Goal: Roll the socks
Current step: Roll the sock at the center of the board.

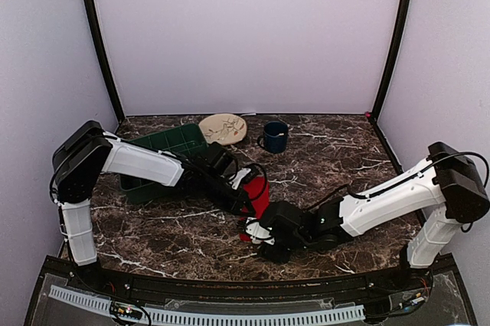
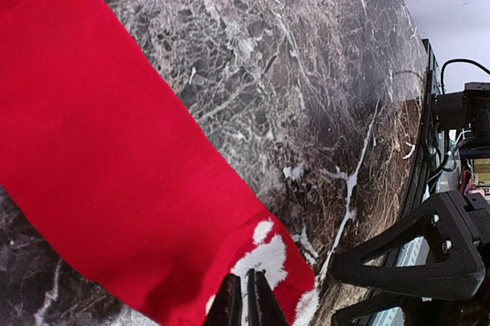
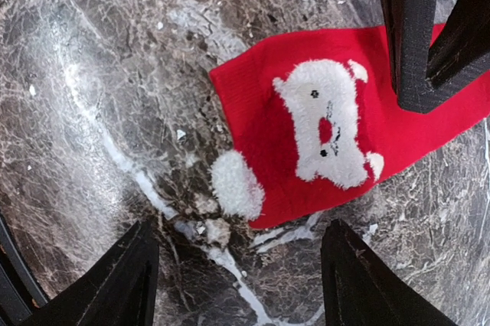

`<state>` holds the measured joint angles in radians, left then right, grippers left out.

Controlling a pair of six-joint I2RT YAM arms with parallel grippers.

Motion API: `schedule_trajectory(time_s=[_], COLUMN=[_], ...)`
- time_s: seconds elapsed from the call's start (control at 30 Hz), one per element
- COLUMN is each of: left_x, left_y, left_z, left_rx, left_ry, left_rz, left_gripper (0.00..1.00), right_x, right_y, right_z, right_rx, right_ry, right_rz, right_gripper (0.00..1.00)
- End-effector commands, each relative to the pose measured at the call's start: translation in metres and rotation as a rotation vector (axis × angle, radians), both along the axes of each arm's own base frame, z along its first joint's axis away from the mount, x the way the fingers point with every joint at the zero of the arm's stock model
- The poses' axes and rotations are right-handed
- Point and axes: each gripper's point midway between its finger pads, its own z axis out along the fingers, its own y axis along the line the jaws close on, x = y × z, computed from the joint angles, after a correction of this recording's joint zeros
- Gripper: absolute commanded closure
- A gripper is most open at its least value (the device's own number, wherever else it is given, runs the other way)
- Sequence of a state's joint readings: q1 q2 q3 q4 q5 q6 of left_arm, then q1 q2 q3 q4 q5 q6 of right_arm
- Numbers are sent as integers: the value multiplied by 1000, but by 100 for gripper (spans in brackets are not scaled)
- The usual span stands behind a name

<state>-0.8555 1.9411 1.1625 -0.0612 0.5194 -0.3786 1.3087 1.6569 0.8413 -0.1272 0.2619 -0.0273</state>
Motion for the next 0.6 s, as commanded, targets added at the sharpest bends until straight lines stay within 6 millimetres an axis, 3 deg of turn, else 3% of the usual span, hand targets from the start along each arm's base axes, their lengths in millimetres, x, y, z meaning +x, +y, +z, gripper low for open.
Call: schedule_trajectory(time_s=[0.0,0.57], left_x=[-3,-9], left_y=[-2,8], left_z=[6,-26], left_rx=[-12,90], left_ry=[30,110], left_rz=[-21,-12], left_gripper=[94,97], right_x=[2,18], right_y=[14,17], right_z=[7,2], right_rx=[29,4], right_ry=[-31,-85], right_rz=[28,41], right_gripper=[32,31])
